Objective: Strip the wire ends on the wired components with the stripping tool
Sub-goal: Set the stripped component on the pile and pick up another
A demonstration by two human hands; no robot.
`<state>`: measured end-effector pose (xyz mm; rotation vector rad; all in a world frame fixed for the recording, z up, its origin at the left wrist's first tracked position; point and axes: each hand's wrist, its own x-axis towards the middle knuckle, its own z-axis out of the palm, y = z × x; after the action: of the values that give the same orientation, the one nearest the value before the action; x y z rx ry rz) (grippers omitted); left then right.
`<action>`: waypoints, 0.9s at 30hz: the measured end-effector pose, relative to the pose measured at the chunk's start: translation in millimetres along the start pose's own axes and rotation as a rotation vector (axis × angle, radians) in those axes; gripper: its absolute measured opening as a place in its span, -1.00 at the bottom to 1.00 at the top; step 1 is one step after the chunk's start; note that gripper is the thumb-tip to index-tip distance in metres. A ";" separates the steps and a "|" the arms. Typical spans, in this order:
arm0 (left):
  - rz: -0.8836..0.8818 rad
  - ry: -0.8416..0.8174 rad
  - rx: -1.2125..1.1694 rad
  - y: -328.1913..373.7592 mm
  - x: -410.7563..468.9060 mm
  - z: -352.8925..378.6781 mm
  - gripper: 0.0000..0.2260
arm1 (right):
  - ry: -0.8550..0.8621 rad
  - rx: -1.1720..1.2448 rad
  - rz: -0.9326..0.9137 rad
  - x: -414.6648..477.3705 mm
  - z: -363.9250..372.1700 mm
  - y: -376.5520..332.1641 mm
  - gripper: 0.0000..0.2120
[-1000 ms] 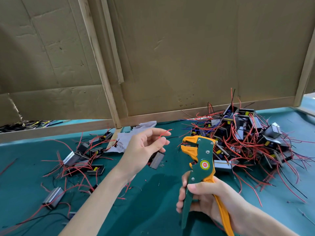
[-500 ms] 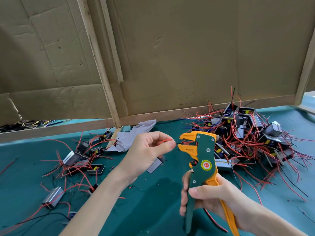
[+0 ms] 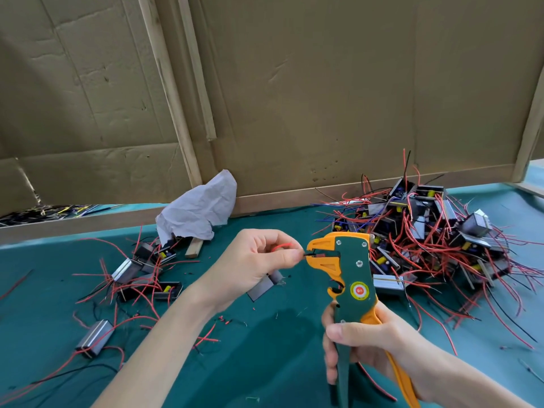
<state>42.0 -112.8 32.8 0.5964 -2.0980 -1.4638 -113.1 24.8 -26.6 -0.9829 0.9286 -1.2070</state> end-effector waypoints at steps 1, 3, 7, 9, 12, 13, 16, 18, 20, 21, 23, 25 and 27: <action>-0.004 -0.001 0.005 0.2 0.0 -0.7 -0.93 | -0.002 -0.007 0.004 -0.5 -0.2 -0.4 -0.83; -0.011 -0.004 0.016 0.8 -0.4 -2.1 -0.93 | -0.001 -0.030 0.022 -2.5 -0.3 -2.1 -0.82; -0.001 -0.044 0.019 3.3 -1.3 -5.2 -0.93 | 0.186 -0.088 0.043 -4.2 2.4 2.5 -0.70; -0.003 -0.043 0.024 -2.3 1.2 -3.1 -0.92 | 0.311 -0.145 0.007 -2.0 5.9 8.0 -0.69; -0.052 0.011 -0.043 -21.1 6.6 8.7 -0.95 | 0.306 0.010 0.054 1.9 5.0 12.2 -0.69; -0.065 0.040 -0.080 -28.7 9.1 12.6 -0.94 | 0.251 0.113 0.085 2.8 2.7 10.8 -0.74; -0.096 0.164 -0.068 -51.6 12.1 18.6 -0.91 | 0.152 0.292 0.113 10.0 -5.6 7.6 -0.79; -0.118 0.220 0.073 -65.2 12.5 20.3 -0.91 | 0.162 0.292 0.100 13.6 -10.0 8.2 -0.78; -0.130 0.211 0.147 -72.7 11.4 20.9 -0.89 | 0.173 0.307 0.102 15.2 -14.2 9.9 -0.78; -0.121 0.190 0.164 -73.6 10.9 20.5 -0.86 | 0.176 0.320 0.109 15.1 -15.5 10.6 -0.78; -0.083 0.159 0.208 -70.4 10.4 19.0 -0.81 | 0.173 0.327 0.118 14.9 -16.5 10.4 -0.77; -0.027 0.181 0.213 -64.7 10.8 17.3 -0.79 | 0.159 0.292 0.115 14.2 -17.4 9.6 -0.77; 0.031 0.219 0.154 -54.2 10.4 15.7 -0.79 | 0.127 0.239 0.112 12.8 -17.7 8.3 -0.77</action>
<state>27.5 -125.3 -21.3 0.7433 -2.0485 -1.1693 -125.7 11.0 -40.7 -0.6623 0.9021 -1.2634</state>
